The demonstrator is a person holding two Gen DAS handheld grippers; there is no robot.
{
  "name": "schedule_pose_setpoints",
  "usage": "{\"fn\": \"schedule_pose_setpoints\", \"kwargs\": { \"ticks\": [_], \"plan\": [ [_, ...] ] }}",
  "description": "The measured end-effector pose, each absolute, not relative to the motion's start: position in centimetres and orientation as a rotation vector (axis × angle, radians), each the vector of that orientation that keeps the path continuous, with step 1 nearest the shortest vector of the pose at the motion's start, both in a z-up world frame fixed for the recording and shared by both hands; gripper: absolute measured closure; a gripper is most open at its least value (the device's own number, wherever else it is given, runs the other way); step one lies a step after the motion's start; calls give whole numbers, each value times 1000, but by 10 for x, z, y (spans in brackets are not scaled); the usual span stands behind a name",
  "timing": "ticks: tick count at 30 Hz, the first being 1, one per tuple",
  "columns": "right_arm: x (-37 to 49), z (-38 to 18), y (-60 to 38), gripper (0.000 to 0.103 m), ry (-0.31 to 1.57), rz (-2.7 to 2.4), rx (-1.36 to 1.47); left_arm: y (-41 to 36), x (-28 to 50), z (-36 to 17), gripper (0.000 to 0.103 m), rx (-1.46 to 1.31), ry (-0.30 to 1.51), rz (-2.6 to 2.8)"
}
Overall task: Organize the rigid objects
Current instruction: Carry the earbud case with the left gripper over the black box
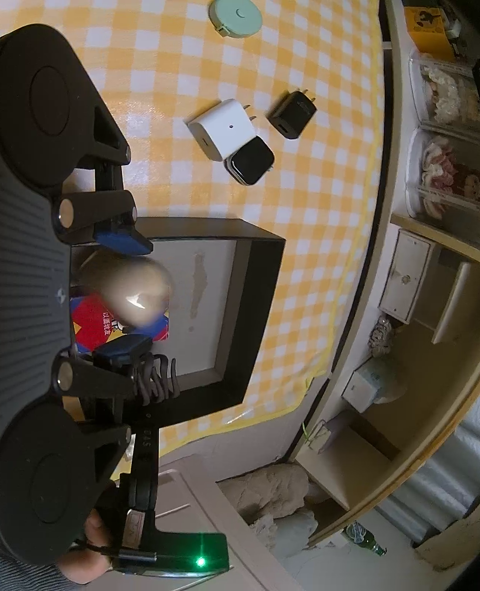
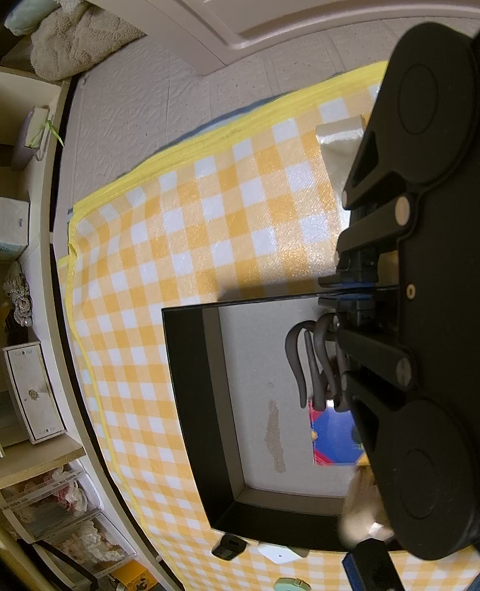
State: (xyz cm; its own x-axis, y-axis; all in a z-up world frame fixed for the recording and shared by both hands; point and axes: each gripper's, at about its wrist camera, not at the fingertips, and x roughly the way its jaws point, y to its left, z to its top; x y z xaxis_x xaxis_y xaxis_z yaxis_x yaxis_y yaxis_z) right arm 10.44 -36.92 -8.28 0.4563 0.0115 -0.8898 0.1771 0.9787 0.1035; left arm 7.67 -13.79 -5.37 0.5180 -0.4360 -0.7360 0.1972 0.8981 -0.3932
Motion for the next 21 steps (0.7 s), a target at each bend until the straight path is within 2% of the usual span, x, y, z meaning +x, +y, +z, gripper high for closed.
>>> {"fn": "schedule_pose_setpoints", "kwargs": {
  "ticks": [17, 21],
  "plan": [
    [103, -82, -368, 99, 1094, -102, 189, -133, 75, -46, 54, -210, 956, -401],
    [103, -82, -367, 99, 1094, -102, 190, -135, 73, -48, 49, -185, 975, -400]
  ]
}}
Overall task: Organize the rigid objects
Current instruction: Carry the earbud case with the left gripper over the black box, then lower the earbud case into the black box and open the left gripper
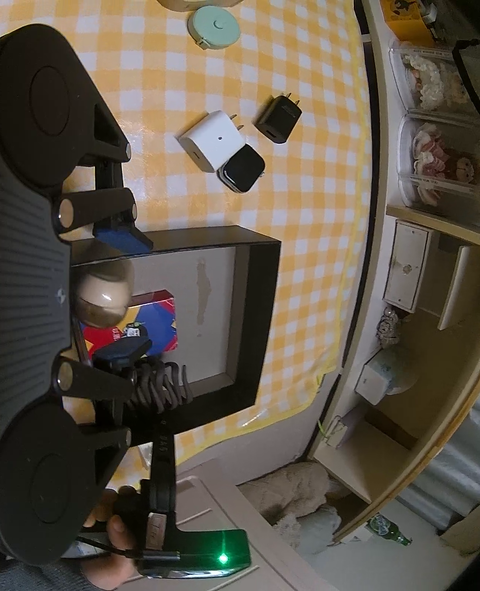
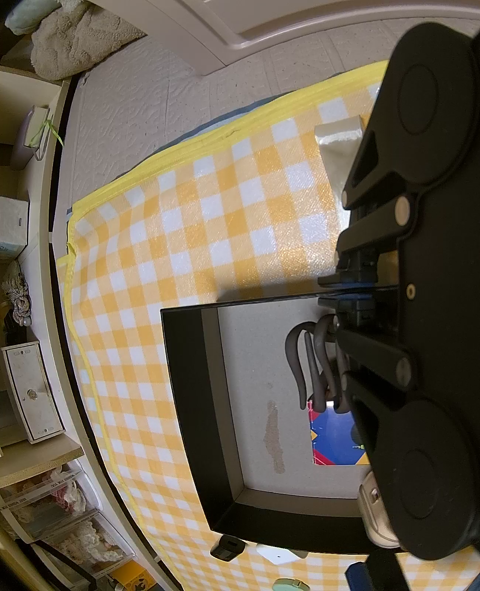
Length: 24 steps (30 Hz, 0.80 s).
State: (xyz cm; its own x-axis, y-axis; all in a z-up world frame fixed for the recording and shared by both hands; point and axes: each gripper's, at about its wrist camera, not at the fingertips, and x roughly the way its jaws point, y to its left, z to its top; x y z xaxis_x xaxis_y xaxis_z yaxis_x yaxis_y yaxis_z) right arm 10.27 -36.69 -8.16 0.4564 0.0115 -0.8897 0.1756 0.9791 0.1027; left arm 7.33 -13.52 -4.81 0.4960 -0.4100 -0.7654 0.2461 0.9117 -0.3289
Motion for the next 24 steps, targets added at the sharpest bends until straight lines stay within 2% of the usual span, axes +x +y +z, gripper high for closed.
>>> {"fn": "schedule_pose_setpoints", "kwargs": {
  "ticks": [2, 5, 7, 10, 14, 15, 17, 19, 20, 22, 24],
  "plan": [
    [103, -82, -367, 99, 1094, -102, 189, -137, 72, -49, 46, -172, 980, -403],
    [103, -82, -367, 99, 1094, -102, 190, -139, 69, -48, 34, -152, 985, -406],
    [103, -82, -367, 99, 1094, -102, 189, -141, 69, -47, 16, -129, 986, -405],
    [103, -82, -368, 99, 1094, -102, 189, -142, 68, -48, 12, -86, 987, -406],
    [103, -82, -368, 99, 1094, -102, 190, -138, 69, -56, 11, -62, 1023, -406],
    [103, -82, -367, 99, 1094, -102, 190, -135, 68, -57, 13, -64, 1027, -406],
    [103, -82, -368, 99, 1094, -102, 190, -131, 66, -59, 25, -63, 1027, -410],
    [103, -82, -368, 99, 1094, -102, 190, -128, 64, -58, 45, -59, 1024, -415],
    [103, -82, -367, 99, 1095, -103, 190, -127, 63, -56, 49, -59, 1015, -427],
    [103, -82, -367, 99, 1094, -102, 189, -130, 59, -50, 65, -44, 988, -457],
    [103, -82, -367, 99, 1095, -102, 189, -135, 55, -44, 75, -11, 956, -502]
  ]
}}
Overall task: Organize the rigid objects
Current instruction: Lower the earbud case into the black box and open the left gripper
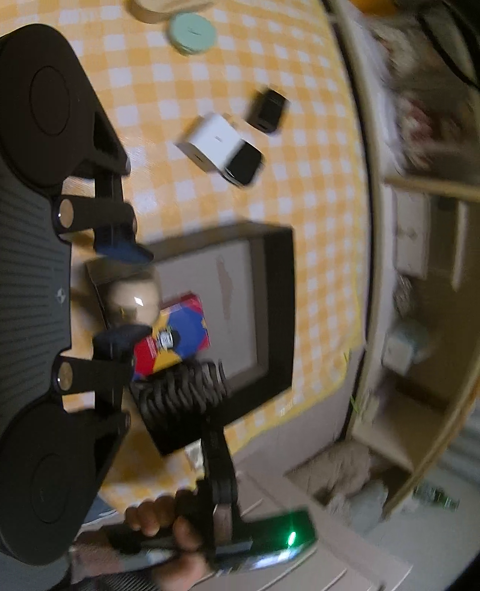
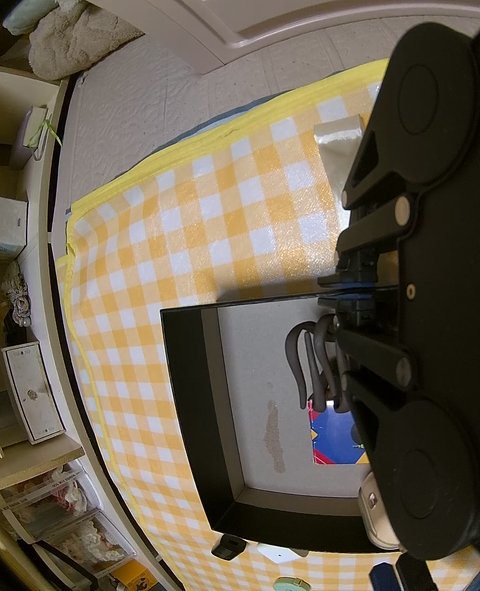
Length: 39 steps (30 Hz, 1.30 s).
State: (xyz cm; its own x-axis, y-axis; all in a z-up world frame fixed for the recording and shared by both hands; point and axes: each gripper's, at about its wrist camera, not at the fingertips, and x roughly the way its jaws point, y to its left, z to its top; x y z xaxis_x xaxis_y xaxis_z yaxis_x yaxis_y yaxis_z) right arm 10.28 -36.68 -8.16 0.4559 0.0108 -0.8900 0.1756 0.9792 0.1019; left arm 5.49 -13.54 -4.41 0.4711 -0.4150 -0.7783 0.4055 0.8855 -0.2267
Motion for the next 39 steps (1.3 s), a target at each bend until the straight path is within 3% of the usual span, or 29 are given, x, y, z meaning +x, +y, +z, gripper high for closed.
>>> {"fn": "schedule_pose_setpoints", "kwargs": {
  "ticks": [7, 21, 39],
  "plan": [
    [103, -82, -367, 99, 1094, -100, 189, -145, 53, -55, 80, 49, 996, -535],
    [103, -82, -367, 99, 1095, -101, 191, -157, 91, -56, 81, 64, 862, -490],
    [100, -84, -364, 99, 1096, -97, 187, -164, 114, -46, 90, 54, 845, -516]
  ]
}}
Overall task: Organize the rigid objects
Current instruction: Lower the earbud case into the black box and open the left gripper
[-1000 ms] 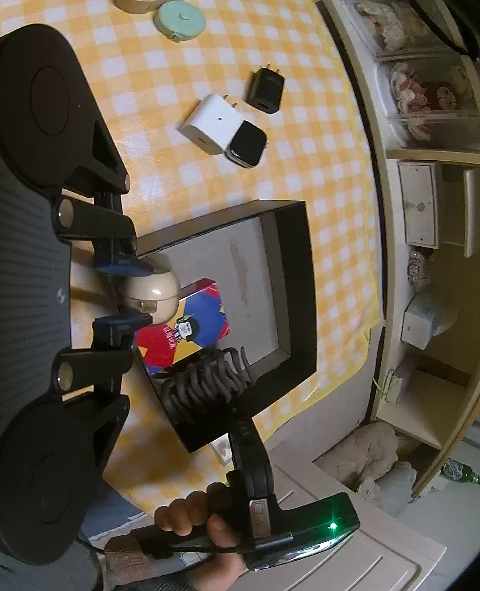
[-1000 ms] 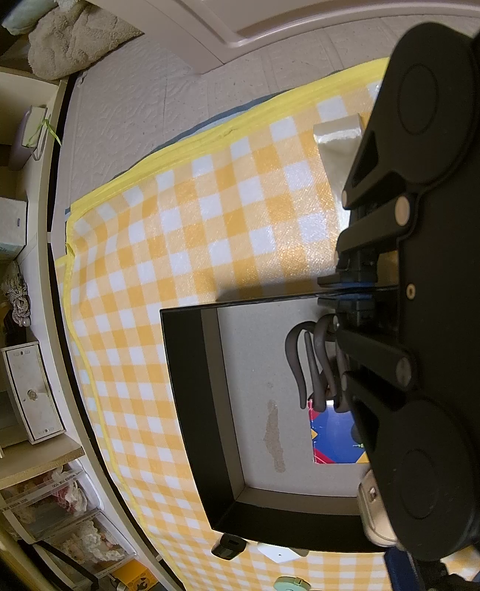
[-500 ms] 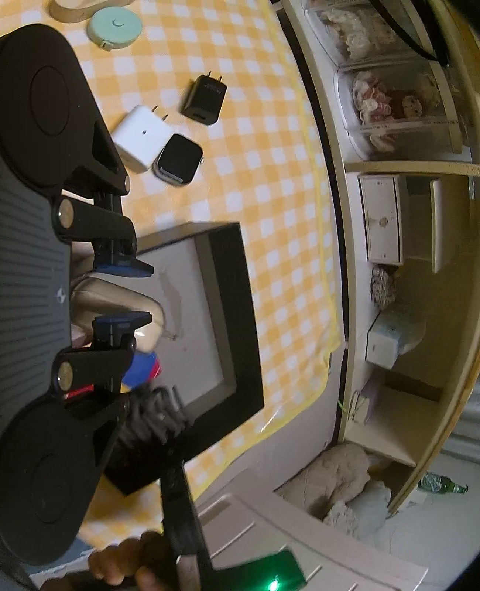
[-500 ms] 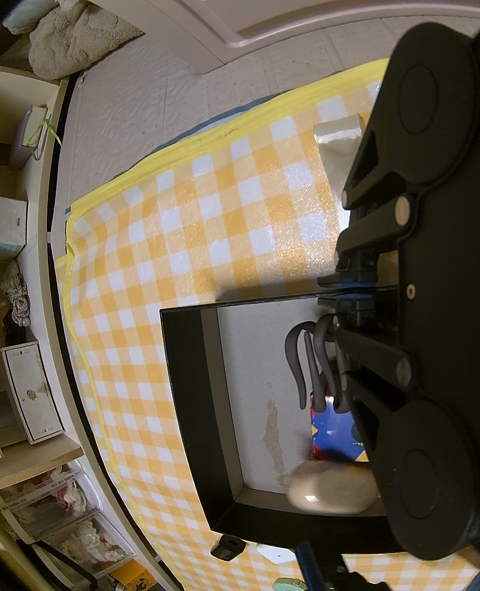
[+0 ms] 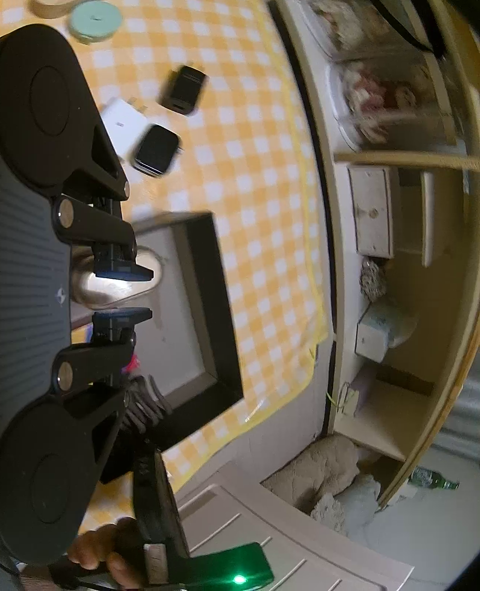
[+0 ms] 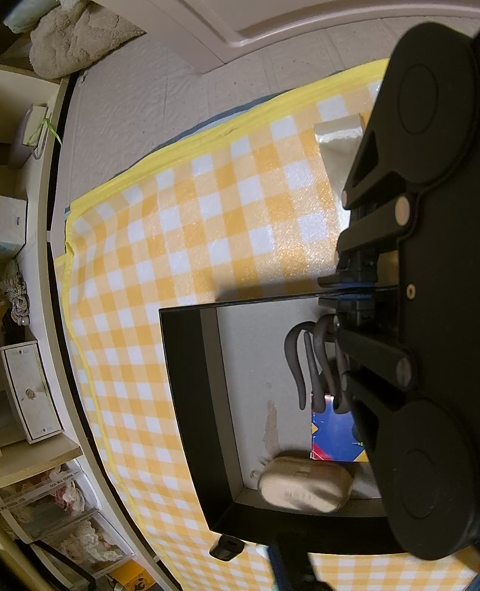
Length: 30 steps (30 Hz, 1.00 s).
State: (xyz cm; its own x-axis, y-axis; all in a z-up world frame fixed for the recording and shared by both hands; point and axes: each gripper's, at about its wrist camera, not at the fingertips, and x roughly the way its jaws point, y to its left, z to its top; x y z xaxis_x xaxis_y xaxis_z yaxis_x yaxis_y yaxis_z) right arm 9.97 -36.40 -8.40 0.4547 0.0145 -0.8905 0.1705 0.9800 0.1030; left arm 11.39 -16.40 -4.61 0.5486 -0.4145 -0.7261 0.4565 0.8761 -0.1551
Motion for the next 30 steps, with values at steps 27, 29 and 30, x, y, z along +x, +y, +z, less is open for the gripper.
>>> {"fn": "schedule_pose_setpoints", "kwargs": {
  "ticks": [27, 29, 30],
  "plan": [
    [102, -82, -361, 99, 1098, -91, 193, -202, 112, -85, 91, 403, 977, -542],
    [102, -82, -360, 99, 1098, -90, 192, -200, 113, -82, 90, 370, 973, -549],
    [102, -82, -361, 99, 1099, -91, 192, -198, 111, -79, 90, 346, 966, -554]
  ]
}}
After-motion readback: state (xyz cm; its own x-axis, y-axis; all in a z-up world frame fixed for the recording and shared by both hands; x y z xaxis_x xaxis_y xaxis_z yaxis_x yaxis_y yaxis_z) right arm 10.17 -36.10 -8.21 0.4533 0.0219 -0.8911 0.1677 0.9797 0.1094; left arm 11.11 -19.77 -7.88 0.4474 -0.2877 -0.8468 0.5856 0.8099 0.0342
